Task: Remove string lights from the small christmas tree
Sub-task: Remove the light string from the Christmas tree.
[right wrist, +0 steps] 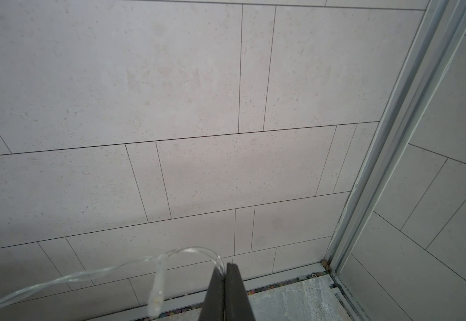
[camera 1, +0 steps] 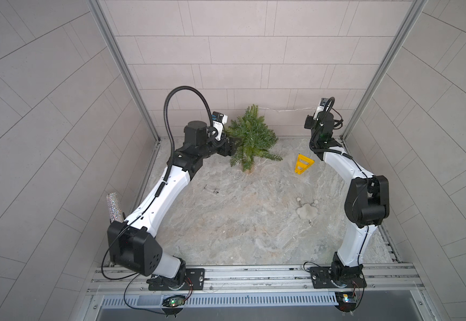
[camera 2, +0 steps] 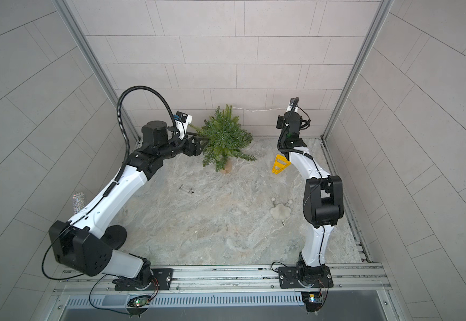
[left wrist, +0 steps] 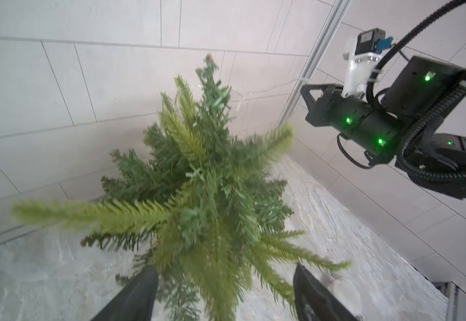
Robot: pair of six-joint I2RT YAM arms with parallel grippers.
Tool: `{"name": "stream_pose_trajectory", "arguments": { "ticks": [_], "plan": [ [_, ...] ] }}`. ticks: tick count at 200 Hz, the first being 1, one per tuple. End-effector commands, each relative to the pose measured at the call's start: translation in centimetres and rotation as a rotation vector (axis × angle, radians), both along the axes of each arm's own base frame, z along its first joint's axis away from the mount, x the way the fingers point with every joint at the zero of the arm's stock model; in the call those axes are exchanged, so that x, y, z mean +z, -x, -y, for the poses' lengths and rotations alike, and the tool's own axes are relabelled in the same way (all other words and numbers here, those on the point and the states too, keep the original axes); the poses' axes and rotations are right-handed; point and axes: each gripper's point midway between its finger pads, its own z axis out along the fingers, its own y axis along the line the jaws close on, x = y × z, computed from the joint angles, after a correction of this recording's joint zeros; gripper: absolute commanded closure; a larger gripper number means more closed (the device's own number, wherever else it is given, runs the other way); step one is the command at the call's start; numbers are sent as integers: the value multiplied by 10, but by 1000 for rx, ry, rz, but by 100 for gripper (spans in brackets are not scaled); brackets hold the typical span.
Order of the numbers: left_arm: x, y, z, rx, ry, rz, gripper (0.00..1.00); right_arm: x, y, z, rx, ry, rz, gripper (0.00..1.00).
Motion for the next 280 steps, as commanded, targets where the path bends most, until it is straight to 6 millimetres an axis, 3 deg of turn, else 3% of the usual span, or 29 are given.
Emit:
{"name": "stream_pose_trajectory", "arguments": {
  "ticks": [1,41,70,116,148,219,250,280],
  "plan": [
    [19,-8,17,-54,-41,109,21,24,10,-2,16,-27,57,100],
    [48,-33,39,-91,44,275,18,21,10,-5,34,-40,56,100],
    [46,-45,54,-99,46,311,22,22,10,-7,47,-65,65,100],
    [42,-52,55,-57,27,336,46,19,9,-17,78,-82,61,100],
    [50,-50,51,-42,41,380,55,23,10,-17,79,-94,78,100],
    [48,-50,54,-57,45,369,84,74,10,-28,156,-163,229,100],
    [47,-49,54,-59,40,364,88,85,10,-32,187,-164,280,100],
    [44,-49,53,-56,27,357,100,105,8,-35,221,-196,339,100]
  ]
}}
